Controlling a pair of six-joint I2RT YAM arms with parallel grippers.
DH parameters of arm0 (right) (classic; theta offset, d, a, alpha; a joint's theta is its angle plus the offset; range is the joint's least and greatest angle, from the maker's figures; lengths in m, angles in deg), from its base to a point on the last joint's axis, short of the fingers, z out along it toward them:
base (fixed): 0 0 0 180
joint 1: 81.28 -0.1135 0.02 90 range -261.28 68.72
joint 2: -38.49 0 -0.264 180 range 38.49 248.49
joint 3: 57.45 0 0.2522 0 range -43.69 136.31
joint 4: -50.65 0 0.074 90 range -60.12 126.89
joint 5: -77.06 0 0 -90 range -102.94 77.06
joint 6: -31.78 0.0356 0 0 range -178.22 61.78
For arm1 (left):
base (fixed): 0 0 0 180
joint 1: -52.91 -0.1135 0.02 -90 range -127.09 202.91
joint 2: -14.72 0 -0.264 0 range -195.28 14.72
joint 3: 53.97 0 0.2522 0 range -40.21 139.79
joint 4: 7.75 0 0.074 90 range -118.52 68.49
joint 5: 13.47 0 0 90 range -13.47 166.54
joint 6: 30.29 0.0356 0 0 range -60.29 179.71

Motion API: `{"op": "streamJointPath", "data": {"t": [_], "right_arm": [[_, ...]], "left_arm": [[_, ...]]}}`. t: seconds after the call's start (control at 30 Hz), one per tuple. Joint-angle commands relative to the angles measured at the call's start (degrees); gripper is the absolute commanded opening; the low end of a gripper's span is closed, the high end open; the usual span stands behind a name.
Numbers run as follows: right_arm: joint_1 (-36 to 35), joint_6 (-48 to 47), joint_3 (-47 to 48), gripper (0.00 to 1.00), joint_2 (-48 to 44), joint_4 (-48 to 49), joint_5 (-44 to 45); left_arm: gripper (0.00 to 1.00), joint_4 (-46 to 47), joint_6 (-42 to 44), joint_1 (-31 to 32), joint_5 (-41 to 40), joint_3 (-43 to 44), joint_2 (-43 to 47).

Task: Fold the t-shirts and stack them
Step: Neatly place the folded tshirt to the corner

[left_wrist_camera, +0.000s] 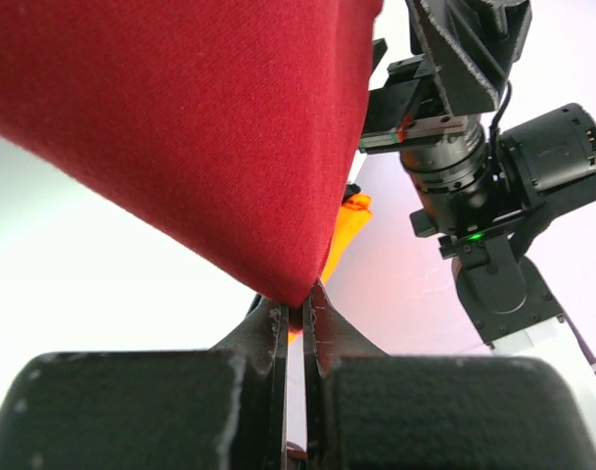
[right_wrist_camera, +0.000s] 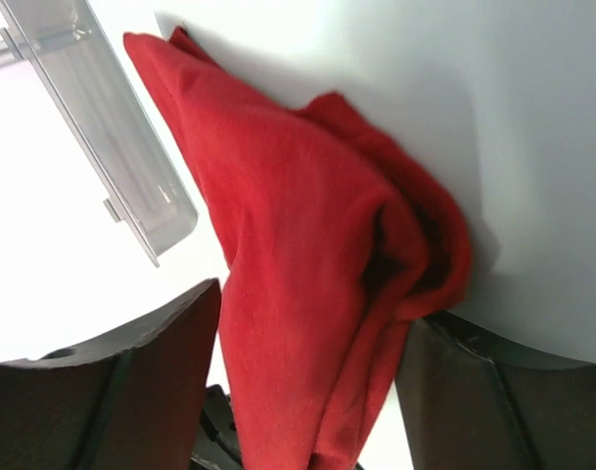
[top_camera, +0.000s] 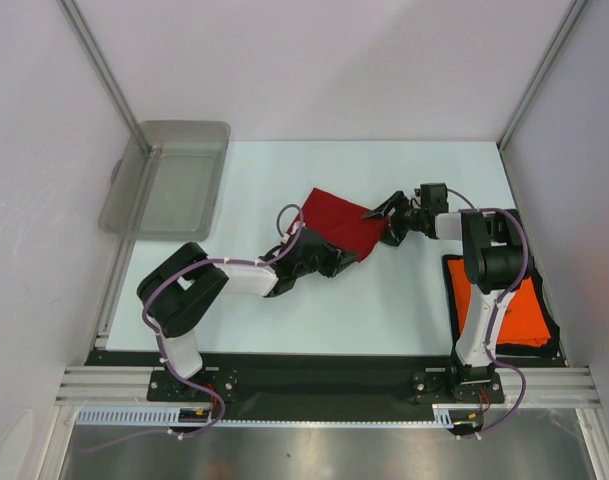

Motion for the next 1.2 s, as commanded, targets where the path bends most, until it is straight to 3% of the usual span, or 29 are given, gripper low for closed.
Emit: {"op": "streamJointPath", "data": {"t": [0.0,0.2,0.47,0.6,0.67,0.7,0.73,0.77,0.83,0.93,1.17], "right_arm": [[-0.1,0.1,0.6,0.71,1.5,2.6,4.8],[0.1,-4.4,2.6,0.61,1.3,-0.2,6.9],[0.4,-3.6,3.2,0.52,1.7,1.3,6.5],[0.3,-3.5,3.0,0.37,0.9,1.8,6.5],[0.4,-3.6,3.1,0.22,0.3,1.5,6.4],[0.4,-3.8,3.1,0.11,0.0,1.2,6.5],[0.3,-3.7,3.2,0.05,-0.8,1.1,6.3],[0.1,-3.7,3.3,0.00,-1.4,0.6,6.4],[-0.2,-3.8,3.1,0.00,-4.0,-0.9,7.4],[-1.0,-6.9,4.3,0.00,-8.8,-7.3,10.8],[-1.7,-15.0,7.2,0.00,-21.5,-25.5,24.1]], "left_arm": [[0.00,2.0,2.0,-0.5,1.5,-1.3,3.8],[0.00,2.5,2.6,-0.7,2.4,-2.5,3.6],[0.00,2.5,2.9,-0.7,2.8,-4.1,4.7],[0.00,2.5,3.2,-0.7,3.6,-4.2,4.8],[0.02,1.5,3.8,-0.7,3.7,-4.5,5.4],[0.07,1.1,4.1,-0.7,3.8,-4.5,5.5],[0.21,0.6,4.6,-0.7,3.9,-4.6,5.9],[0.26,0.0,5.0,-0.7,4.2,-4.9,6.2],[0.41,0.0,6.5,-0.9,5.8,-5.5,6.7],[0.53,-2.4,11.4,-1.3,8.8,-7.0,8.6],[0.55,-13.1,26.0,-2.2,15.3,-11.5,20.7]]}}
